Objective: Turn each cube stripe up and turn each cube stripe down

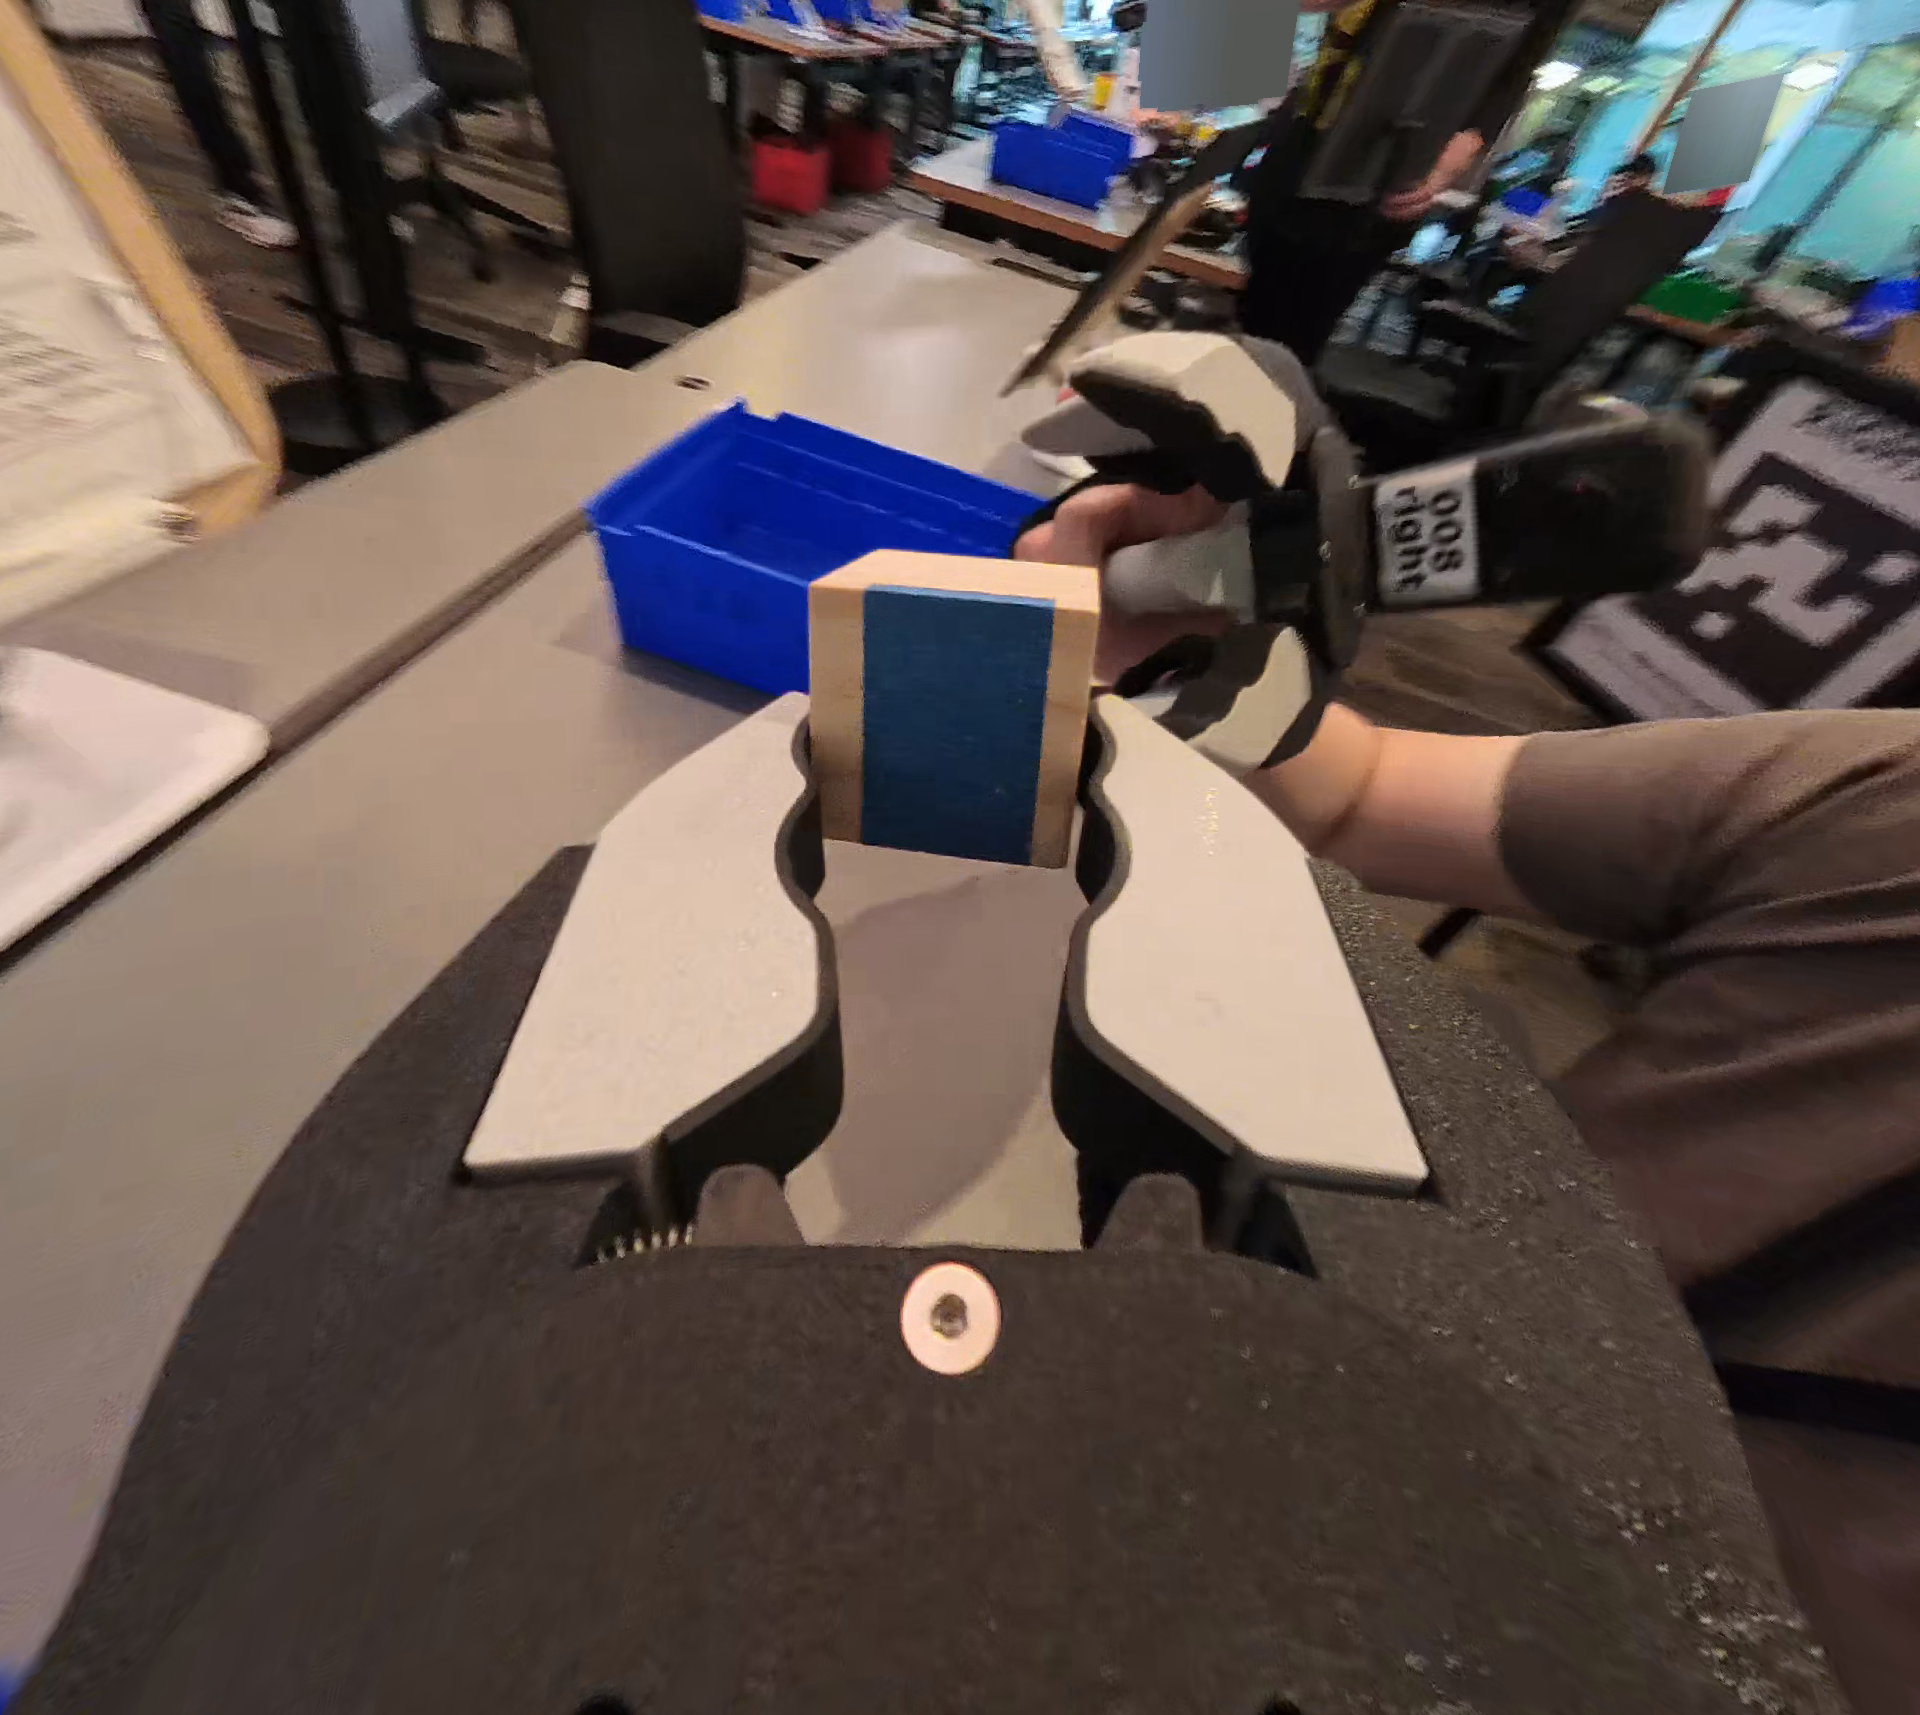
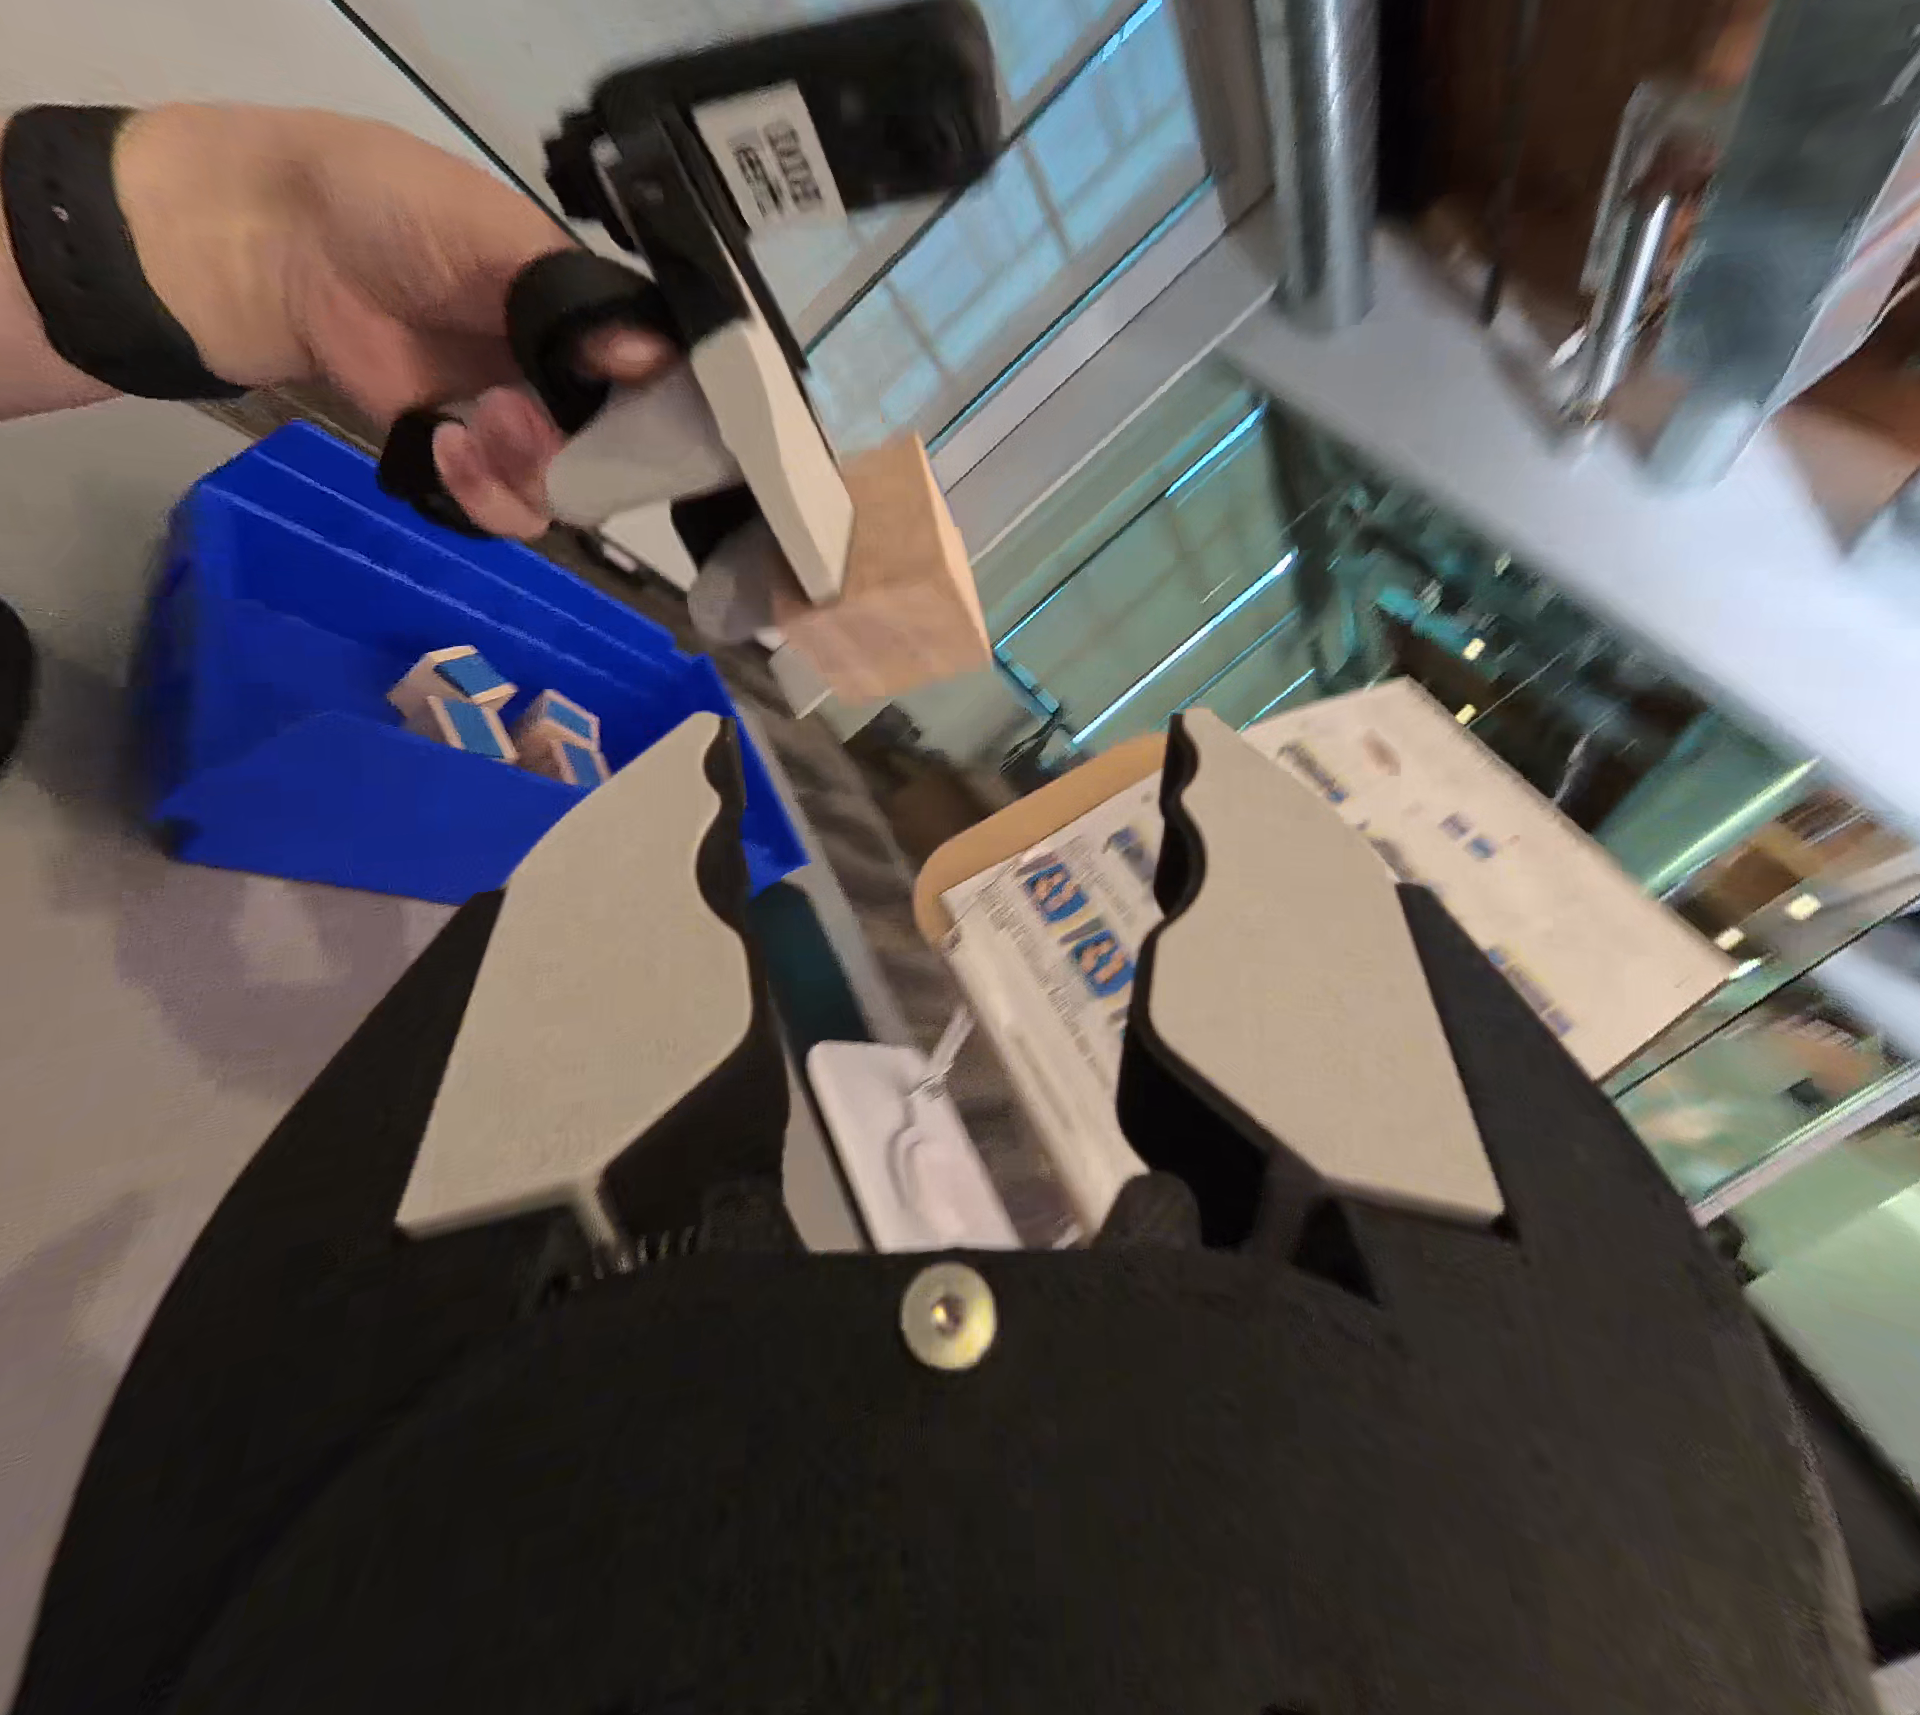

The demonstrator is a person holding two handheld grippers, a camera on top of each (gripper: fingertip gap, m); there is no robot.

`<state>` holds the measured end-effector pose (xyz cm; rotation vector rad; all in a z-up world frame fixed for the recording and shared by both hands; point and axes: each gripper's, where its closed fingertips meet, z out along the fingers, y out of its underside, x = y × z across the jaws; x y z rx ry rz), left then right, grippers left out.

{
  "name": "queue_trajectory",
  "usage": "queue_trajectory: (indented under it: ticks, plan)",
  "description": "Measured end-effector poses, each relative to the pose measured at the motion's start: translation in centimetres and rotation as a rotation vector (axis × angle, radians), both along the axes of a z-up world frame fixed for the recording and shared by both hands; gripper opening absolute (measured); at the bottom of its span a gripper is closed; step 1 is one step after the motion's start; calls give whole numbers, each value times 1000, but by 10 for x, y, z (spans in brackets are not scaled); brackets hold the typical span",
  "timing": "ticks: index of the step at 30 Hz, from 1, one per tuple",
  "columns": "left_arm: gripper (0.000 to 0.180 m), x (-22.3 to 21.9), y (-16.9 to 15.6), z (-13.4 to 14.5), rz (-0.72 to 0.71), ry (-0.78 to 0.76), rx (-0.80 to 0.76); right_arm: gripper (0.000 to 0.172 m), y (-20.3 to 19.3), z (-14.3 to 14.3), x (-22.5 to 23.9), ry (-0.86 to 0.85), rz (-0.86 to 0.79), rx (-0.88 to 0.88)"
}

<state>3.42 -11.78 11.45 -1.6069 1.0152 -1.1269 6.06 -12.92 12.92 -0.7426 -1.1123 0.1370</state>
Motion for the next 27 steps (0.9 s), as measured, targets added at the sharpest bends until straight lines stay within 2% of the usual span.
queue_trajectory:
  ticks: [3,6,9,11,15,19,21,23,25,27]
  plan:
    - [46,18,-14,-3,-148,-72,-127,78,-5,-1,-1,-58,-50,120]
    - [46,28,-19,-6,-215,-101,-180,76,-3,-9,-6,-92,-68,147]
    - [46,35,-26,-8,-274,-117,-206,58,-6,-10,-8,-79,-49,168]
    - [46,38,-27,-10,-285,-112,-207,50,-7,-8,-7,-61,-47,183]
    - [46,41,-28,-13,-297,-115,-216,48,-5,-12,-8,-81,-24,137]
    - [46,38,-24,-12,-284,-120,-230,44,0,-12,-4,-106,-1,30]
    - [54,28,-16,-9,-217,-101,-187,44,19,2,23,-99,-76,-27]
    - [56,10,-3,-4,-96,-59,-91,44,64,6,82,-116,-266,-231]
    - [55,-11,9,1,25,-9,2,44,113,-19,165,-85,-496,-572]
    - [54,-35,21,5,156,41,80,44,153,-70,253,-36,-794,-874]
